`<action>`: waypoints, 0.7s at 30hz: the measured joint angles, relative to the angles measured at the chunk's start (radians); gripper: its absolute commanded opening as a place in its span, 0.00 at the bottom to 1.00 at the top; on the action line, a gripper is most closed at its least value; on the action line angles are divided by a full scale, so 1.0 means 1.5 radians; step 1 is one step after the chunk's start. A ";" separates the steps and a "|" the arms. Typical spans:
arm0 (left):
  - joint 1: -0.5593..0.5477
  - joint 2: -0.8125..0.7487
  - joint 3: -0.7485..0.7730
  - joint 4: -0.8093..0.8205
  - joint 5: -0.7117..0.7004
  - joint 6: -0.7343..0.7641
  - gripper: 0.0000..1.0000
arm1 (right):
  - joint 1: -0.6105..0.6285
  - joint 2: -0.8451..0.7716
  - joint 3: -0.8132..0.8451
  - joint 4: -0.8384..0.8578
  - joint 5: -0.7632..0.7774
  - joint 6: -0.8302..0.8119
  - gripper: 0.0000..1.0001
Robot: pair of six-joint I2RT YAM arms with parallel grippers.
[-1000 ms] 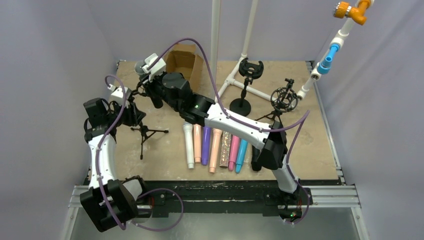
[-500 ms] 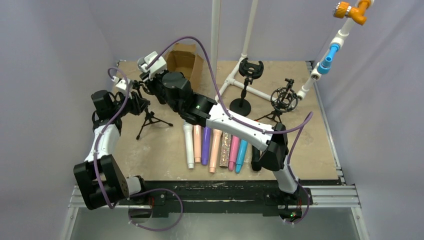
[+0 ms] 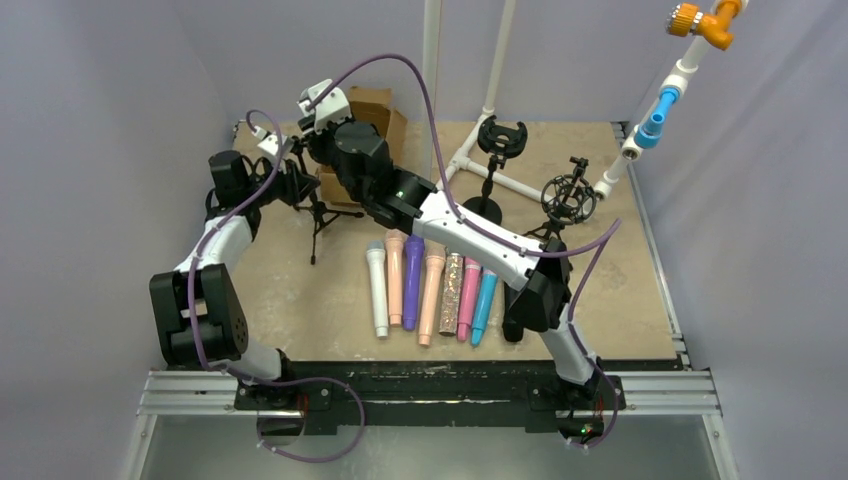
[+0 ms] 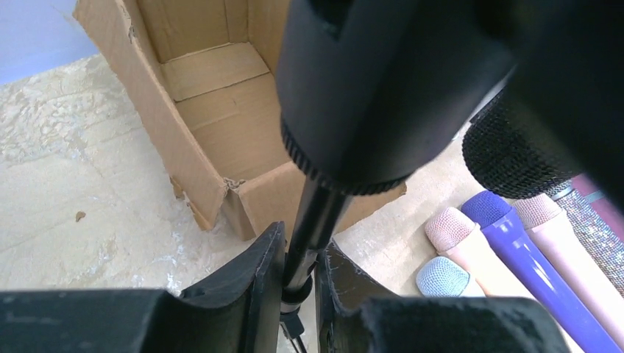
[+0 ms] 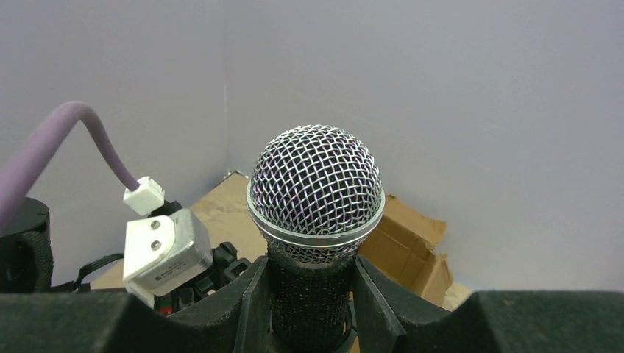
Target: Attach the microphones to the stand
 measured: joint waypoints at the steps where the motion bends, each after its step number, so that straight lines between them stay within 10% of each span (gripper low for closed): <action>1: 0.000 -0.001 -0.001 0.004 0.000 0.000 0.18 | -0.002 0.000 0.000 0.000 -0.001 0.003 0.13; 21: -0.119 0.126 0.167 -0.063 -0.023 0.018 0.34 | -0.078 0.008 0.040 -0.041 0.000 0.052 0.14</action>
